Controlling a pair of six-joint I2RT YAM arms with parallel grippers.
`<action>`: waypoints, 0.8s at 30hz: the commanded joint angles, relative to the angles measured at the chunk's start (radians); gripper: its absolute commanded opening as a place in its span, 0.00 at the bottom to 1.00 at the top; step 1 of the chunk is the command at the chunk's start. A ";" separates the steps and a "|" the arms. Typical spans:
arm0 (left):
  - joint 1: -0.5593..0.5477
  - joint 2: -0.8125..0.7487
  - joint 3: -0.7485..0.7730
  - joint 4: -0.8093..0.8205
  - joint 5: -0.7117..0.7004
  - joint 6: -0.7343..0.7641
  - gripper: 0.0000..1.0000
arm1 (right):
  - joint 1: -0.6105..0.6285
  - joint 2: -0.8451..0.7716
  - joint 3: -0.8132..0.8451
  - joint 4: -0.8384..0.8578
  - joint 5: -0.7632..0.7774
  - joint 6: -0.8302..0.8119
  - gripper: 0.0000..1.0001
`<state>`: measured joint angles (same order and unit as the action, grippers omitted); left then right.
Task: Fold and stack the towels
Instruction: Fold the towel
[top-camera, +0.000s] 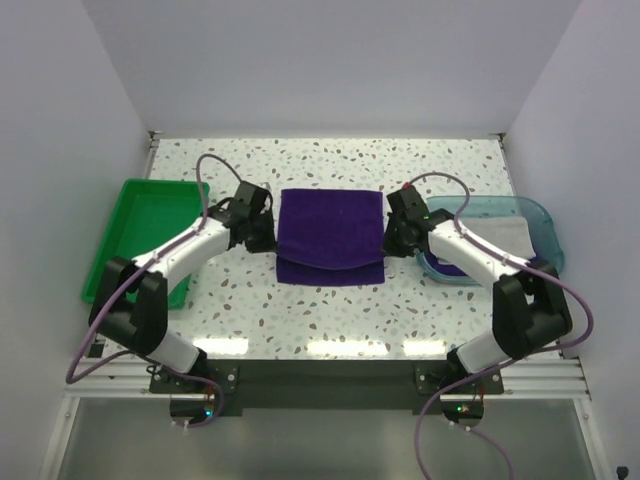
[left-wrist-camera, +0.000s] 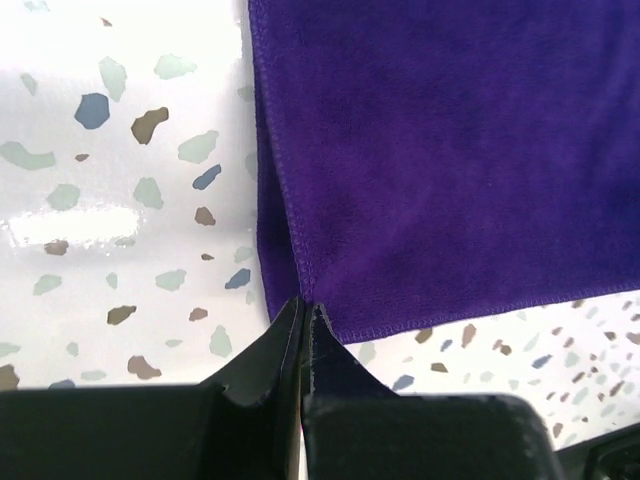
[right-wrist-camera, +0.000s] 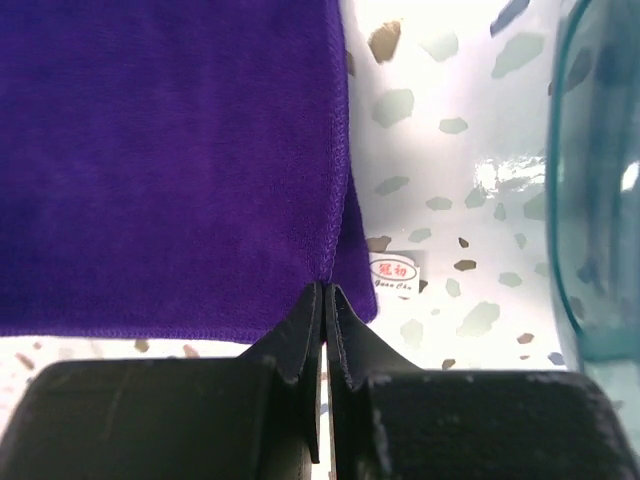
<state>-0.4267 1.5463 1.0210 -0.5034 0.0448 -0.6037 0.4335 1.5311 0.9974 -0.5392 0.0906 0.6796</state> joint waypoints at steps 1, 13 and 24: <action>-0.004 -0.109 0.050 -0.070 -0.010 0.030 0.00 | 0.002 -0.101 0.060 -0.093 0.031 -0.055 0.00; -0.026 -0.094 -0.246 0.104 0.172 0.015 0.00 | 0.005 -0.124 -0.209 0.041 -0.028 -0.009 0.00; -0.027 -0.032 -0.291 0.128 0.130 0.022 0.01 | 0.004 -0.054 -0.255 0.111 -0.017 -0.003 0.01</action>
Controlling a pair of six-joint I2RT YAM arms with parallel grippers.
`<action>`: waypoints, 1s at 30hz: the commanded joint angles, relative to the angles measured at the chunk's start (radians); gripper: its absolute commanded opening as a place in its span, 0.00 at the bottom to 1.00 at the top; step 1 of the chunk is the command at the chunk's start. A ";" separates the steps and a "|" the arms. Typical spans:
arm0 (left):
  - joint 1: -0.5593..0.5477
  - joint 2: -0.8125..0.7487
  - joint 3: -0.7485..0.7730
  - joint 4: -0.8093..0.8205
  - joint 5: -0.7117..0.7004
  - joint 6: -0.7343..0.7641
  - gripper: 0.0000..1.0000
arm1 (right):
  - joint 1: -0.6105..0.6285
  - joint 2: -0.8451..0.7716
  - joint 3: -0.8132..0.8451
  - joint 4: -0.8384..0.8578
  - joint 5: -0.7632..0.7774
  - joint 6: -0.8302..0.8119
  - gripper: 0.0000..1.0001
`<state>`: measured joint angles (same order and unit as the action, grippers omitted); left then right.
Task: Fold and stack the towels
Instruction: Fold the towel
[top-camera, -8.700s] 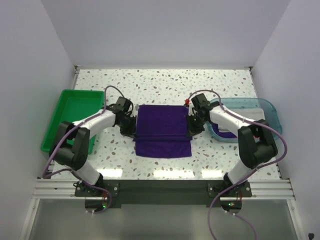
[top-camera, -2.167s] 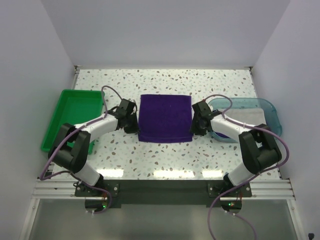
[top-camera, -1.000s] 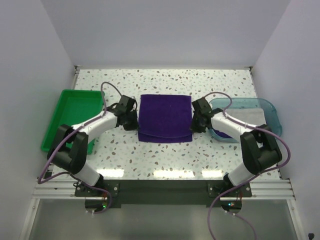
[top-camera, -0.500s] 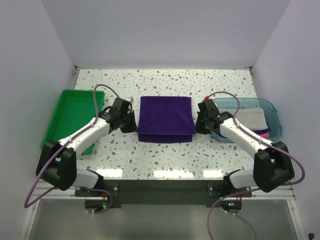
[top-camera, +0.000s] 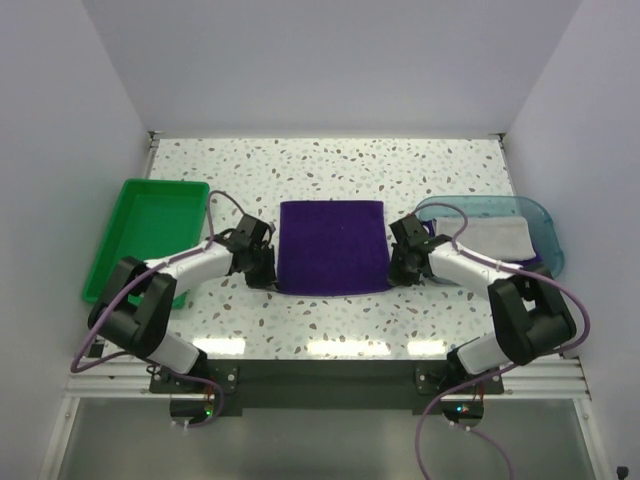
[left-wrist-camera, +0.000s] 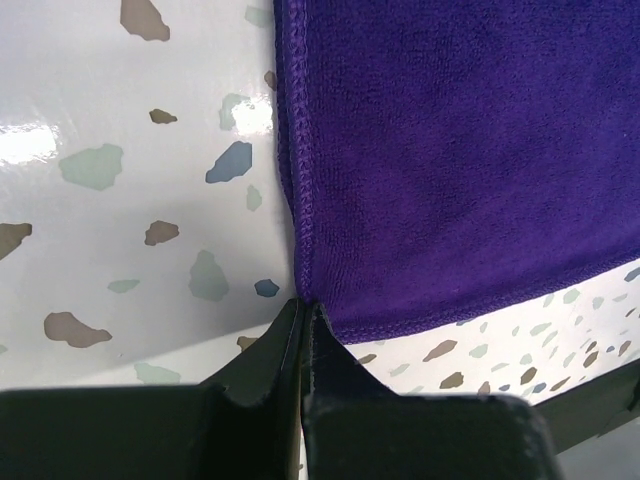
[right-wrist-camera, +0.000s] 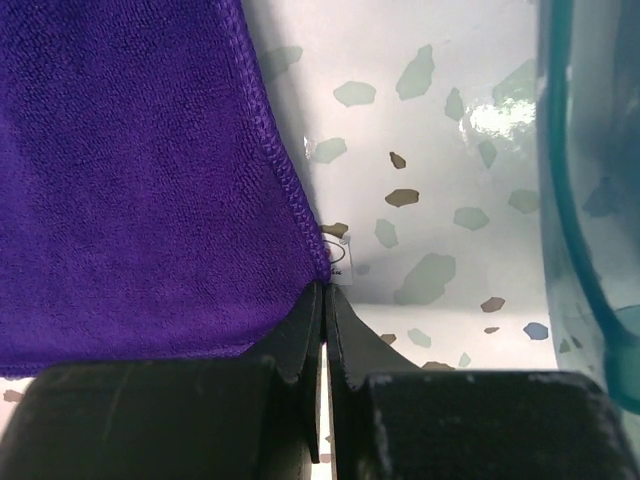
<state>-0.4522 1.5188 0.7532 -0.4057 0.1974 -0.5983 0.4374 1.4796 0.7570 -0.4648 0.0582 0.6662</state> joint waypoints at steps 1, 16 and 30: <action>-0.002 -0.009 -0.025 0.028 -0.024 0.017 0.02 | 0.000 -0.005 -0.015 0.028 0.014 0.007 0.04; -0.002 -0.213 0.113 -0.168 -0.177 0.028 0.72 | 0.015 -0.159 0.139 -0.097 -0.035 -0.140 0.43; -0.055 0.145 0.253 -0.021 -0.021 0.109 0.51 | 0.103 0.169 0.222 0.048 -0.104 -0.188 0.38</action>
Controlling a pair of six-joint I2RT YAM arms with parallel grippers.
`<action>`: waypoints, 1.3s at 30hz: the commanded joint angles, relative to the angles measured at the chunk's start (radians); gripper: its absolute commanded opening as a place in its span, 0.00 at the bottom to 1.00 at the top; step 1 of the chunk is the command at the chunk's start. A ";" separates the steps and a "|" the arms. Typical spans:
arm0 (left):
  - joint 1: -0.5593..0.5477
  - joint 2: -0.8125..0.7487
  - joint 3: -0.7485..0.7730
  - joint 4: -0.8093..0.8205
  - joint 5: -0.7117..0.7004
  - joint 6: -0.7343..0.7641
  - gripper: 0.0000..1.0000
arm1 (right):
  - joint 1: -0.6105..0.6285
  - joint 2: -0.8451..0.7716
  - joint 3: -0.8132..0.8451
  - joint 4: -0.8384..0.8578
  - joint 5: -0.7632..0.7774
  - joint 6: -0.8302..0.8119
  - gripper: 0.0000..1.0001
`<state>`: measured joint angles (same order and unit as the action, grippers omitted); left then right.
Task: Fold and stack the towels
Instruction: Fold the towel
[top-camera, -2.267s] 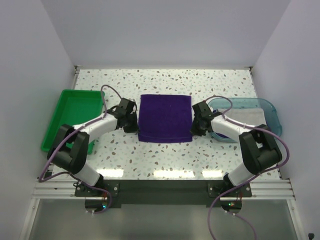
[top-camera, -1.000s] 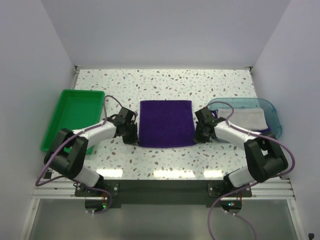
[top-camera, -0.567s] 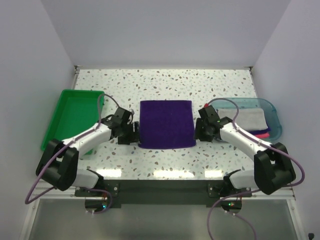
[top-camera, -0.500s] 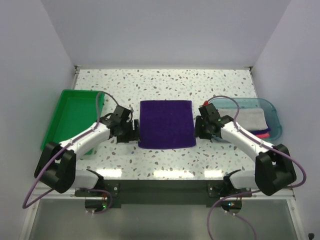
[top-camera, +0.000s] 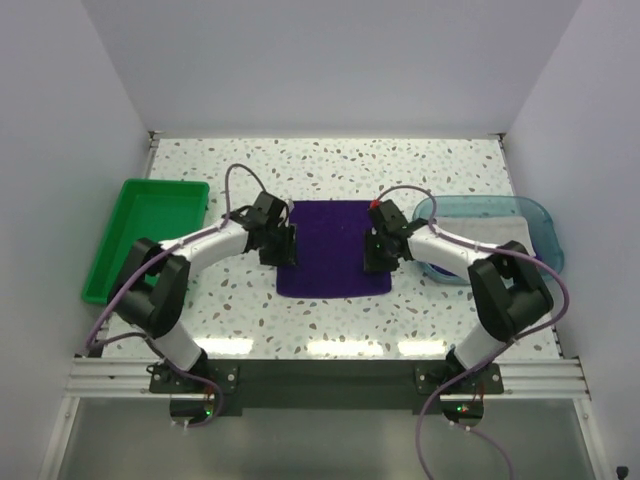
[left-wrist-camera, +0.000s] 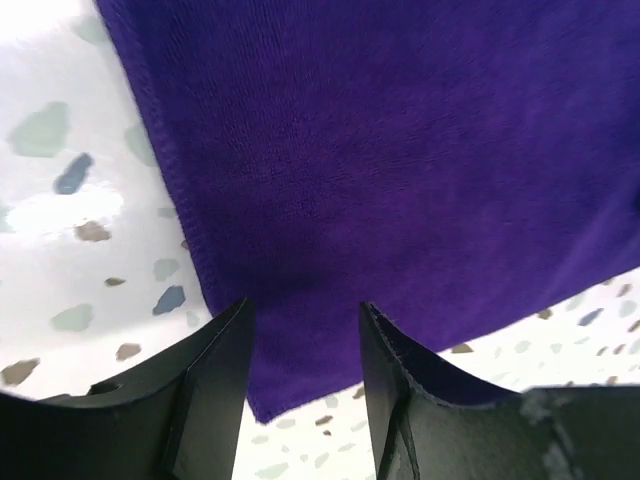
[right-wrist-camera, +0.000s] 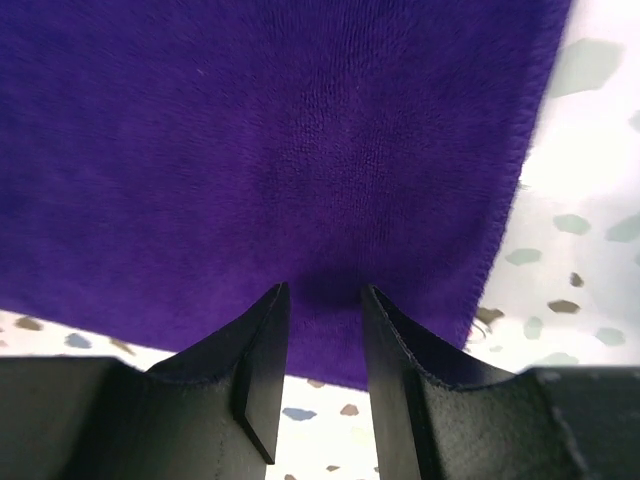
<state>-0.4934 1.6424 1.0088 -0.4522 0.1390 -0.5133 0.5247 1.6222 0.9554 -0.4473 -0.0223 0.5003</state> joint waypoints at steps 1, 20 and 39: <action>-0.017 0.030 -0.036 0.027 0.040 0.022 0.51 | 0.026 0.031 0.013 0.024 -0.025 -0.017 0.39; -0.033 -0.389 -0.233 -0.204 -0.004 0.008 0.70 | 0.136 -0.226 -0.019 -0.364 -0.102 -0.138 0.57; 0.078 0.149 0.327 -0.051 0.106 0.769 0.79 | -0.172 0.214 0.706 -0.564 -0.132 -0.942 0.58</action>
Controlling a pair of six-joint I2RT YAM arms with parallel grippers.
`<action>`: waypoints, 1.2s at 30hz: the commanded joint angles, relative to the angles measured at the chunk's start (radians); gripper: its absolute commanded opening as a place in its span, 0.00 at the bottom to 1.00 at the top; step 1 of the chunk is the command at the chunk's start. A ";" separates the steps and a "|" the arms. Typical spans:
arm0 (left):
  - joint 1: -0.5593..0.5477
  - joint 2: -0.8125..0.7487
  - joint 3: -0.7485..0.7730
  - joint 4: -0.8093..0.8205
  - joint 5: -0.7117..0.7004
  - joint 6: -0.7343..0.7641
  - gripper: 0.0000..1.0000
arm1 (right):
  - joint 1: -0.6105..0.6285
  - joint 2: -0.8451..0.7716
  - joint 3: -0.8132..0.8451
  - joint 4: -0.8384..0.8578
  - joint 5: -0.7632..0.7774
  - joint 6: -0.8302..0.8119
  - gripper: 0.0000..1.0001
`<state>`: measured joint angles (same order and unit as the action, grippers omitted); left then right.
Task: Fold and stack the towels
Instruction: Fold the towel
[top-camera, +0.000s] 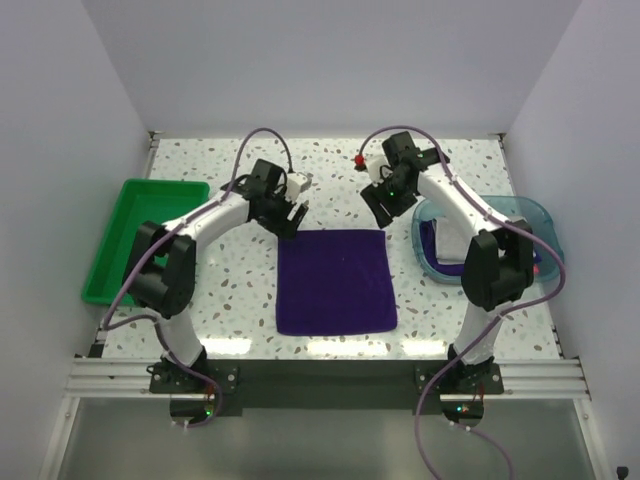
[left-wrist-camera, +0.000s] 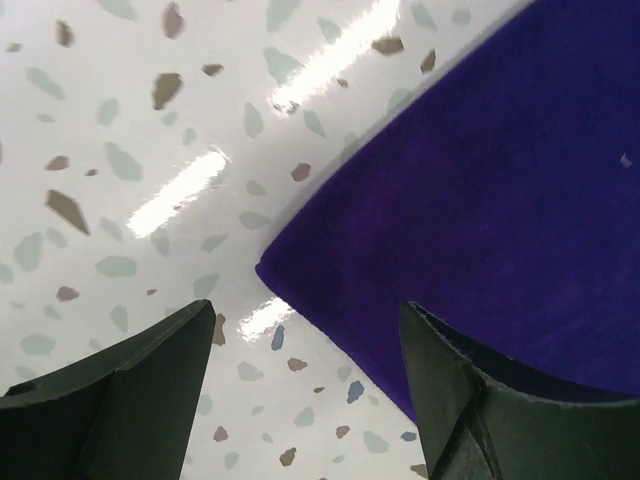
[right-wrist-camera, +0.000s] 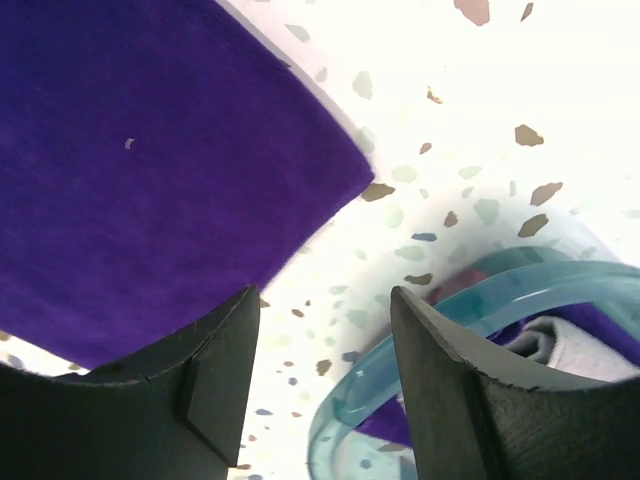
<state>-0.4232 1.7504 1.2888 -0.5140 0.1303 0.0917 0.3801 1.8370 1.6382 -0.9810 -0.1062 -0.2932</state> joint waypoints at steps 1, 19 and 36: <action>0.011 0.069 0.078 -0.007 0.118 0.180 0.79 | -0.038 0.007 0.026 -0.007 -0.065 -0.164 0.58; 0.067 0.253 0.265 -0.184 0.183 0.365 0.71 | -0.073 0.370 0.328 -0.171 -0.174 -0.327 0.54; 0.069 0.261 0.237 -0.156 0.181 0.387 0.69 | -0.073 0.455 0.301 -0.159 -0.150 -0.343 0.37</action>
<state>-0.3603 2.0125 1.5108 -0.6750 0.2974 0.4500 0.3084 2.2978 1.9385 -1.1324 -0.2737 -0.6182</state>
